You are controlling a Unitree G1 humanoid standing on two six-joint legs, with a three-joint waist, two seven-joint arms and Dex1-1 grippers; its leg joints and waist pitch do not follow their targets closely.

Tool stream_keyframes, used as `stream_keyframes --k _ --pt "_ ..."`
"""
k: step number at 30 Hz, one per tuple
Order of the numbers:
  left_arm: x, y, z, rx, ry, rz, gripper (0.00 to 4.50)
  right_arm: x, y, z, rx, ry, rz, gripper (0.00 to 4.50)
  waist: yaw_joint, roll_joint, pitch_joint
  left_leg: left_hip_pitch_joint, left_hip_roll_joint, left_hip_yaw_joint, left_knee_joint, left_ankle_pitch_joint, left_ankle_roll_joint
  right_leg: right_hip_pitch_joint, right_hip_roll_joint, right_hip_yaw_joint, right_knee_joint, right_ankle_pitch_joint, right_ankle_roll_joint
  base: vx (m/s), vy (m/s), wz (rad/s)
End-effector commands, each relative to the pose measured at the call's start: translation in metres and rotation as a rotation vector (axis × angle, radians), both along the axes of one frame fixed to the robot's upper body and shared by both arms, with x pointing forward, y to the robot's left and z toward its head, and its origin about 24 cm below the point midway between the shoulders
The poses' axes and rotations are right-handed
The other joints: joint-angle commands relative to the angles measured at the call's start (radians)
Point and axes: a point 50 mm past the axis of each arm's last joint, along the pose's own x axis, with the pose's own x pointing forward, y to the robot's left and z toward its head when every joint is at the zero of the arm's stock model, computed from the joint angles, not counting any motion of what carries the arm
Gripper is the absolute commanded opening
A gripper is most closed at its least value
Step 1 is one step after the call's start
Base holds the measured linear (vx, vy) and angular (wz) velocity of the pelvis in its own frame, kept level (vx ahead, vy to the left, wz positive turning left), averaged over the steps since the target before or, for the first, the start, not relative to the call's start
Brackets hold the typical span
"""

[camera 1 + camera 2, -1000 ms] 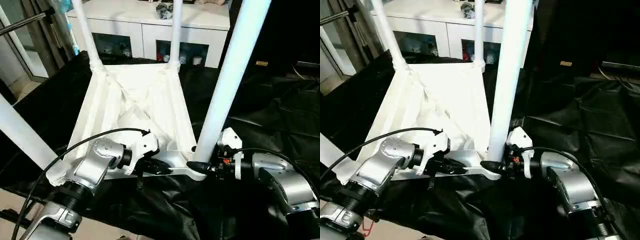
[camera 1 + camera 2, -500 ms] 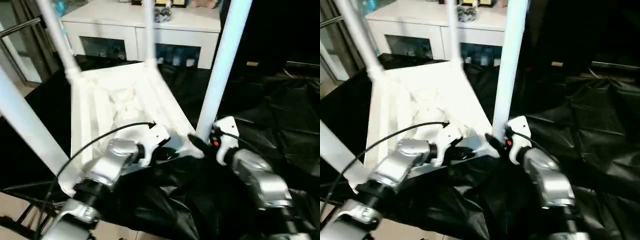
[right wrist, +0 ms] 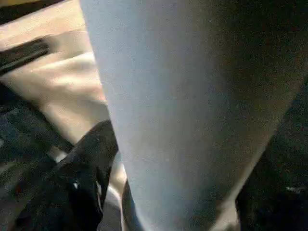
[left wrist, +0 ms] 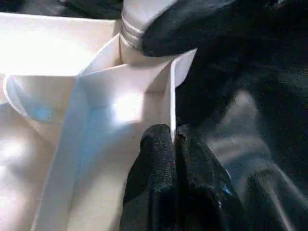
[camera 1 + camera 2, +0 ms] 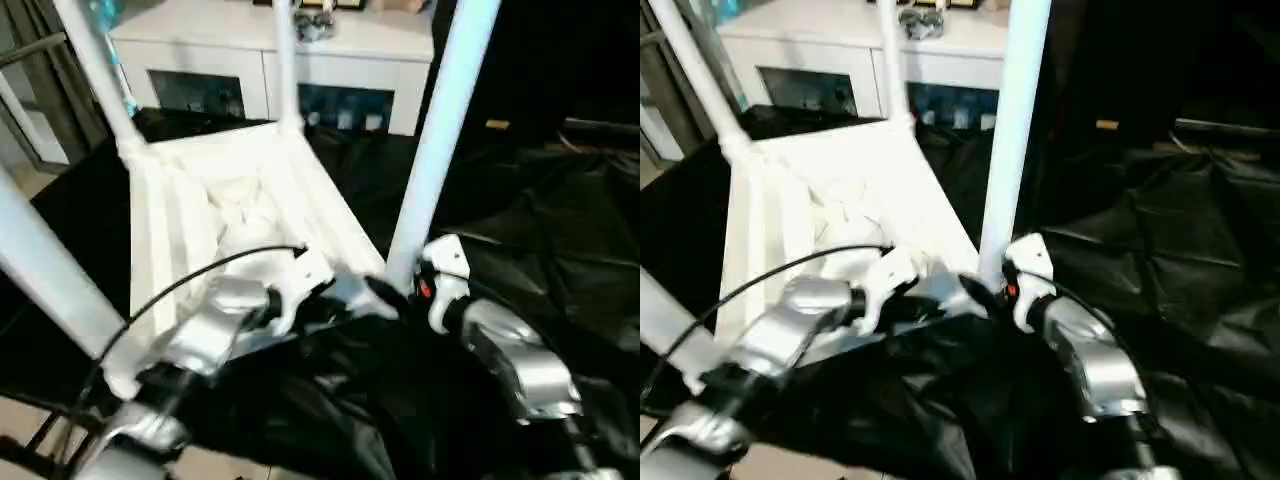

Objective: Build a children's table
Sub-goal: Rotate leg to tighten

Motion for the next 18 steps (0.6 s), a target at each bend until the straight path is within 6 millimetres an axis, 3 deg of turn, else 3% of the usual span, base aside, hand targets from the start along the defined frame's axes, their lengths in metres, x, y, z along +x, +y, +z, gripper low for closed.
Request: stream_keyframes --k 1,3,5,13,18 --pt "-0.009 -0.021 0.008 -0.068 -0.009 -0.142 0.0 -0.016 0.028 -0.003 0.055 0.05 0.225 3.45 0.006 -0.013 -0.057 0.006 0.029 -0.01 -0.057 -0.184 0.077 0.044 -0.037 0.026 -0.05 -0.122 -0.229 0.0 0.0 0.0" --pt "-0.012 -0.012 0.009 -0.049 0.006 -0.181 0.0 -0.025 0.018 -0.002 0.027 0.08 0.356 3.45 0.014 -0.014 -0.06 0.008 0.03 -0.008 -0.052 -0.138 0.104 0.048 -0.036 0.026 -0.04 -0.046 -0.257 0.0 0.0 0.0" --pt "-0.012 -0.01 0.009 -0.043 0.011 -0.19 0.0 -0.027 0.014 -0.002 0.016 0.092 0.389 3.45 0.019 -0.016 -0.056 0.007 0.031 -0.004 -0.051 -0.128 0.116 0.045 -0.037 0.027 -0.04 -0.027 -0.271 0.0 0.0 0.0" --pt "-0.014 -0.001 0.01 -0.025 0.024 -0.232 0.0 -0.033 -0.002 -0.002 -0.011 0.155 0.487 3.16 0.035 -0.017 -0.049 0.016 0.035 -0.004 -0.058 -0.219 0.069 0.041 -0.04 0.028 -0.054 -0.202 -0.24 0.0 0.0 0.0" --pt "-0.014 0.001 0.008 -0.027 0.025 -0.222 0.0 -0.034 -0.001 -0.001 -0.004 0.152 0.477 2.67 0.039 -0.016 -0.051 0.015 0.034 -0.004 -0.057 -0.216 0.051 0.04 -0.04 0.029 -0.052 -0.205 -0.23 0.0 0.0 0.0"
